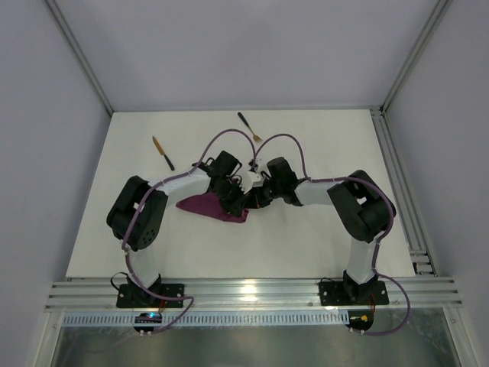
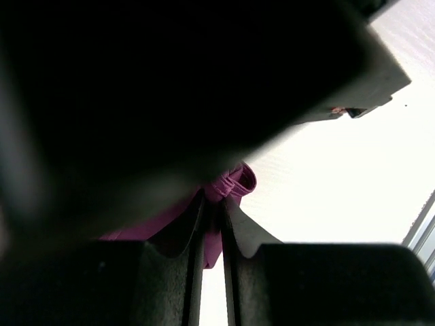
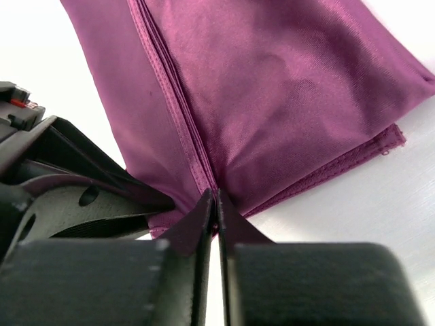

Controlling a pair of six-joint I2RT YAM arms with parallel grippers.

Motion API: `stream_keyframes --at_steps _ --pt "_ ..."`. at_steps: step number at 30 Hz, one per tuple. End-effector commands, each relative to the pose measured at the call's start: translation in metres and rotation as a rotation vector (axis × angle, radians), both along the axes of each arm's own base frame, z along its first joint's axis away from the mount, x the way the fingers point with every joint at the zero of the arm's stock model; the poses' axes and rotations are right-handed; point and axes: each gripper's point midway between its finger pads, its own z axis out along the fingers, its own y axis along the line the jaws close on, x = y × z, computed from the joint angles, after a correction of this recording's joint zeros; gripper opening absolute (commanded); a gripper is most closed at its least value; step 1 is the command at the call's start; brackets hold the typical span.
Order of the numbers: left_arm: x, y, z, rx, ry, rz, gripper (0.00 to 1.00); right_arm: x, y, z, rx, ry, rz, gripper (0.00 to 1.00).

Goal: Fold the napkin into a case and place the utensils inside
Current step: Smooth out the 2/3-rectangle-folded napkin at the center of the board.

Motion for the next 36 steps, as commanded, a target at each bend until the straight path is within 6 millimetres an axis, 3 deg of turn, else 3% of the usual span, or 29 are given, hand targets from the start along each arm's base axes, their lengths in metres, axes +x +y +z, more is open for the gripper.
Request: stream_keyframes --at_steps 1,4,8,27,32,36 --pt "0.010 -0.004 0.003 -0.009 0.011 0.023 0.15 0.014 0.005 0.028 0.017 -0.069 0.000 0.13" --pt "0.010 -0.003 0.004 -0.011 0.015 0.025 0.15 0.019 0.000 0.031 0.003 -0.070 -0.028 0.30" --pt "0.010 -0.003 0.004 -0.014 0.012 0.021 0.15 0.025 -0.004 0.046 0.033 -0.070 -0.056 0.41" --pt "0.007 -0.001 0.004 -0.014 0.030 0.016 0.19 0.051 -0.025 0.063 0.153 0.009 -0.235 0.44" --pt "0.008 -0.002 0.004 -0.017 0.030 0.018 0.20 0.033 -0.021 0.067 0.225 0.050 -0.203 0.44" --pt "0.009 -0.002 0.003 -0.012 0.032 0.023 0.22 0.015 -0.021 0.057 0.219 0.064 -0.186 0.47"
